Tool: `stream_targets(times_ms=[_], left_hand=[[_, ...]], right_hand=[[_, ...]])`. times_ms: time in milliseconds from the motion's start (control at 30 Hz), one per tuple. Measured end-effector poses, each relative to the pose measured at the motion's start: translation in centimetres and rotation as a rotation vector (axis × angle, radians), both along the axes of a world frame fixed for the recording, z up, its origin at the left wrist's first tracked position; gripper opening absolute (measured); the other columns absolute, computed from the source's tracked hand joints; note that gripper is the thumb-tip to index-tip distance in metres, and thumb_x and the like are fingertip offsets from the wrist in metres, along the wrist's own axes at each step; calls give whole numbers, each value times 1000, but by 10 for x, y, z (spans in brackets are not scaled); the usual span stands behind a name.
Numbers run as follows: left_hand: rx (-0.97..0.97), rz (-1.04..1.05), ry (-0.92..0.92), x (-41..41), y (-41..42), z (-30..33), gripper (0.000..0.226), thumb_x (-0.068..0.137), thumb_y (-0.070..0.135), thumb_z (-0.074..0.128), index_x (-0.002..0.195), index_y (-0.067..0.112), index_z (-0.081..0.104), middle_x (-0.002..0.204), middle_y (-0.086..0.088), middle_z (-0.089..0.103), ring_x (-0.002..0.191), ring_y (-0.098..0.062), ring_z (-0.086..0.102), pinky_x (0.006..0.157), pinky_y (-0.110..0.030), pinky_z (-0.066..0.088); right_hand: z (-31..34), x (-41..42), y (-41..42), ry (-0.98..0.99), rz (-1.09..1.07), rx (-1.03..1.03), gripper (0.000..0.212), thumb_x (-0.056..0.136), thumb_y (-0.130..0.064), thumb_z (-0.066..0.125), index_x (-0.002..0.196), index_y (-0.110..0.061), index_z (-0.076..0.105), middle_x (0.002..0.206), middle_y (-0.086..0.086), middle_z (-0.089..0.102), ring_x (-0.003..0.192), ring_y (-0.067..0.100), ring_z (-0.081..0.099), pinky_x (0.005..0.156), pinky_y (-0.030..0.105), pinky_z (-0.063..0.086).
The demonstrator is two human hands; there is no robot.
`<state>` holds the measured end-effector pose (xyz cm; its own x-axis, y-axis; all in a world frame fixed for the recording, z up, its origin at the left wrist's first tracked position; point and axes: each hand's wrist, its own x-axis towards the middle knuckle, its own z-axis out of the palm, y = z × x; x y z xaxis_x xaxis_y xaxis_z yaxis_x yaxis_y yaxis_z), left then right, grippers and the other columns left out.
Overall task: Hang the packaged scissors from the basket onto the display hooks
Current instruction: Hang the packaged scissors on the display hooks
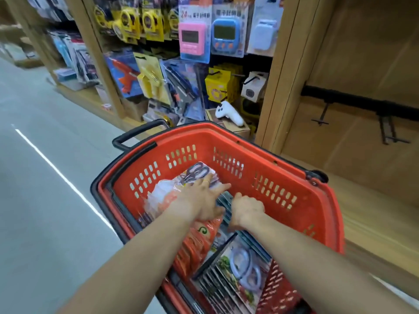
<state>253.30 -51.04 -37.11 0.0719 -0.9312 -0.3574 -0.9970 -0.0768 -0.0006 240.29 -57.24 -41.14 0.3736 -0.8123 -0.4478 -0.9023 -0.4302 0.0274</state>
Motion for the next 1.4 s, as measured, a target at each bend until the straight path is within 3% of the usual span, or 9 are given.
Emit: stream_targets(times_ms=[267,433,600,733,933,1000,1133,1300,1400], left_hand=[[189,47,-14,5,-7,-3,78,105,63,40,167,38,1,176,-11,-7,163,-33,-1,127,-56,16],[182,66,27,8,-9,0,80,102,63,48,165,21,20,176,-9,-2,162,-31,4,125,-54,21],[85,102,129,11,-8,7,83,103,67,41,167,18,18,175,-14,9,161,-32,11,127,-52,23],[-294,152,364,-1,-6,24,89,100,74,38,164,14,25,163,-17,40,151,-31,37,120,-42,32],[-518,257,1001,-47,5,66,143,64,99,57,168,25,-9,175,5,7,158,-5,13,128,-29,16],[-451,245,1188,-68,3,86,145,60,90,74,165,37,-12,171,8,21,156,-13,29,128,-40,30],[-311,28,1335,-132,-8,139,142,66,51,96,162,42,-9,152,18,50,132,2,59,110,-31,52],[-321,-94,1346,-233,-32,197,118,74,22,91,149,49,4,139,13,58,120,1,64,88,-21,58],[-277,-183,1410,-283,-40,220,105,72,11,77,152,47,18,118,26,65,106,1,68,93,-33,58]], right_hand=[[-39,3,3,27,71,-196,74,86,-33,80,136,-4,34,123,7,67,108,29,71,82,38,54],[-39,5,2,55,76,-233,61,89,-14,73,137,-4,37,126,10,66,115,29,68,87,37,53],[5,-5,-8,-41,12,-243,61,84,-33,81,129,-10,47,117,6,68,109,28,70,85,37,55],[61,-29,-4,-269,-83,-219,60,78,-48,80,118,-15,50,97,1,60,100,28,69,71,34,49],[154,-82,1,-710,-277,-195,64,51,-63,61,104,-27,59,100,1,70,99,31,68,71,34,48],[187,-104,1,-827,-312,-240,65,48,-60,64,104,-26,62,102,-2,71,101,29,67,77,36,54],[250,-159,3,-1002,-394,-321,43,62,-49,75,97,-25,67,96,-7,71,96,23,68,83,40,57],[301,-236,10,-1092,-435,-449,67,57,-76,68,107,-31,64,99,-12,71,95,16,68,83,40,58],[321,-292,17,-1284,-422,-342,69,70,-92,57,108,-36,70,101,-12,76,94,11,73,88,39,60]])
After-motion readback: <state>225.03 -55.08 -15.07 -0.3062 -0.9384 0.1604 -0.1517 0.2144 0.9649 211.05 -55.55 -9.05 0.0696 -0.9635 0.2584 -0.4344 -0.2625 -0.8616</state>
